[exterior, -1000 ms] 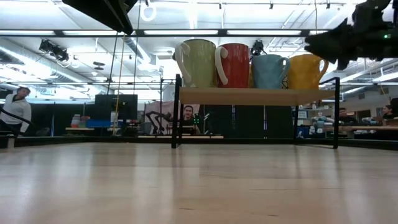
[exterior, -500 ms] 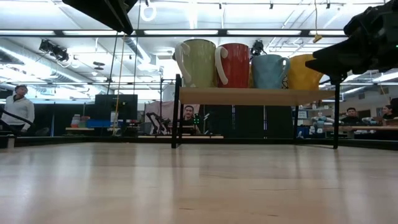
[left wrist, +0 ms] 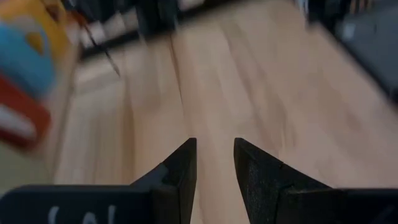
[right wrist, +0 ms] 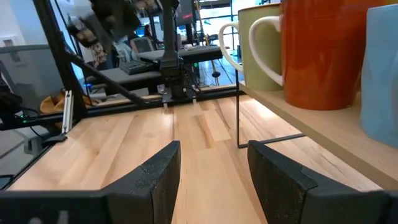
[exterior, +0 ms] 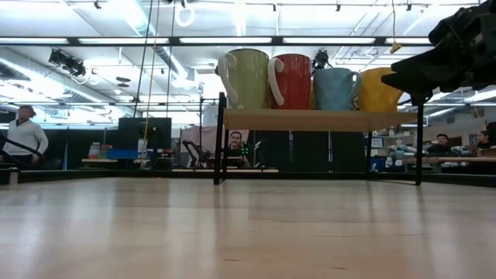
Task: Place coffee mugs
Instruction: Return to Home Position
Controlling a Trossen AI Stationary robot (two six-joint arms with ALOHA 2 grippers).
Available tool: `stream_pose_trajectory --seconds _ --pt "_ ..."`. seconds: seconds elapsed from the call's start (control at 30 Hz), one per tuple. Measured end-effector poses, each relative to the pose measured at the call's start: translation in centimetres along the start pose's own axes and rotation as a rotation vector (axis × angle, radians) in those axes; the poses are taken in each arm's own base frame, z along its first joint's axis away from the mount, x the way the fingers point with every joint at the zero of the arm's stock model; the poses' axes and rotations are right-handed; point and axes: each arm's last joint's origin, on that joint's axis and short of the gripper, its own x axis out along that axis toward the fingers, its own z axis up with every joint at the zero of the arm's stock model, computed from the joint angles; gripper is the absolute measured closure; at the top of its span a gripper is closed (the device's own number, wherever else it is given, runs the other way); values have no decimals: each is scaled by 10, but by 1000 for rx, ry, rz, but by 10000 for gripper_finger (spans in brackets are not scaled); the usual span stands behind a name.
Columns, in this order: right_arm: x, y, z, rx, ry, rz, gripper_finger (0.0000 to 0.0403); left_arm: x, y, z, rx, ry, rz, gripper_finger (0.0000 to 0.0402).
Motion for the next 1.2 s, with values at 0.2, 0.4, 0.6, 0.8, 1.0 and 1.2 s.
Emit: stream_pose_trajectory --seconds 0.2,0.4,0.6,0.8,1.0,1.2 --pt "0 0 0 0 -1 1 211 -5 8 32 8 -325 66 288" --pt "0 0 0 0 -2 1 211 -21 24 52 53 -553 178 288" --pt "0 0 0 0 -2 1 211 -57 47 51 15 -586 281 288" --pt "0 0 0 0 -2 1 211 -88 62 32 -47 -553 297 288" --pt "0 0 0 0 -2 1 211 -87 61 -7 -81 -548 321 288" --pt "0 0 0 0 -2 1 211 -78 54 -48 -134 -560 323 288"
